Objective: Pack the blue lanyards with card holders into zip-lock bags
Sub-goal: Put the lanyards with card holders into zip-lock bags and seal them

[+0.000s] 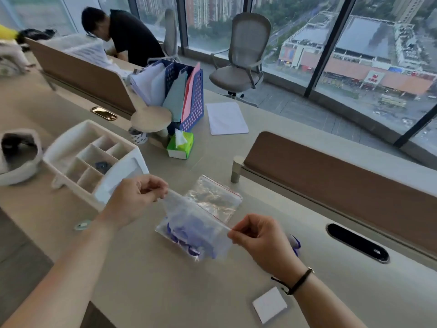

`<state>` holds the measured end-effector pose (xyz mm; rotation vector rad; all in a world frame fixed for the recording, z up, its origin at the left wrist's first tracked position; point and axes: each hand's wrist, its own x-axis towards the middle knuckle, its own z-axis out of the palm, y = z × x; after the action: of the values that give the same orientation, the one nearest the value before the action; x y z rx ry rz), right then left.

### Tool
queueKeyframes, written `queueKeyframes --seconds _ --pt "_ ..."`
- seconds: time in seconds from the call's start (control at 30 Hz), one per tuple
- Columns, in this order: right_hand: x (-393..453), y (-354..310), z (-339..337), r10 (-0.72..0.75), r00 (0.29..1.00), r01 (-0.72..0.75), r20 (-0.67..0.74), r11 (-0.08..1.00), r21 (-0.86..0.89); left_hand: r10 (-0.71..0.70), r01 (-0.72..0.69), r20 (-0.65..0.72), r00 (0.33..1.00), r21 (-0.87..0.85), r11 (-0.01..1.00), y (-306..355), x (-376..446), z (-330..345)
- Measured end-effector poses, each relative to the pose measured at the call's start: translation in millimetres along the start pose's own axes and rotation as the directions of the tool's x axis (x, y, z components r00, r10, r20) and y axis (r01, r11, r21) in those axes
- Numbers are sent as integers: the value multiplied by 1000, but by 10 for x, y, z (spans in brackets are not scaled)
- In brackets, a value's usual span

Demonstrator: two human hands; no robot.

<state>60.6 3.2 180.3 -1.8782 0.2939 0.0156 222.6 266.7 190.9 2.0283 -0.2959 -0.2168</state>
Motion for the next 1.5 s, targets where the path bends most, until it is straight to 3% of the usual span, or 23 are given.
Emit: queueKeyframes --seconds 0.37,0.63,0.83,0.97,1.03,1.1,1.17,1.23,1.3,1.4,1.5 --pt "599 -320 327 -25 1000 26 -8 988 152 27 -28 -26 999 -42 999 -174 628 -366" --pt "1492 312 208 166 965 -172 -201 985 -12 1 -6 46 999 105 994 -611 1503 352" --pt "2130 982 182 244 926 -281 -288 955 -98 -111 94 54 992 247 964 -992 1856 941" --pt "2387 1380 226 307 898 -354 -316 930 -102 -88 -7 206 975 421 907 -1190 1421 1186" --pt "2425 1526 251 350 880 -401 -322 910 -105 -149 -56 302 941 577 815 -1335 1084 1302" --pt "2384 1595 298 356 864 -441 -356 876 -195 -238 -143 397 886 724 675 -1492 813 1427" --pt "2267 1652 403 269 880 -418 -391 829 -370 -284 -156 421 861 751 641 -1620 669 1549" --pt "2114 1647 594 56 950 -222 -309 815 -536 -279 -157 417 865 753 639 -1707 638 1621" --pt "1995 1653 840 -64 994 -11 -85 737 -676 -260 -185 420 870 765 617 -1792 662 1673" --pt "1920 1744 1133 79 976 105 205 650 -752 -250 -199 417 874 776 598 -1901 700 1739" --pt "1920 1909 1221 186 954 68 237 633 -771 -234 -195 394 889 788 584 -1982 692 1796"
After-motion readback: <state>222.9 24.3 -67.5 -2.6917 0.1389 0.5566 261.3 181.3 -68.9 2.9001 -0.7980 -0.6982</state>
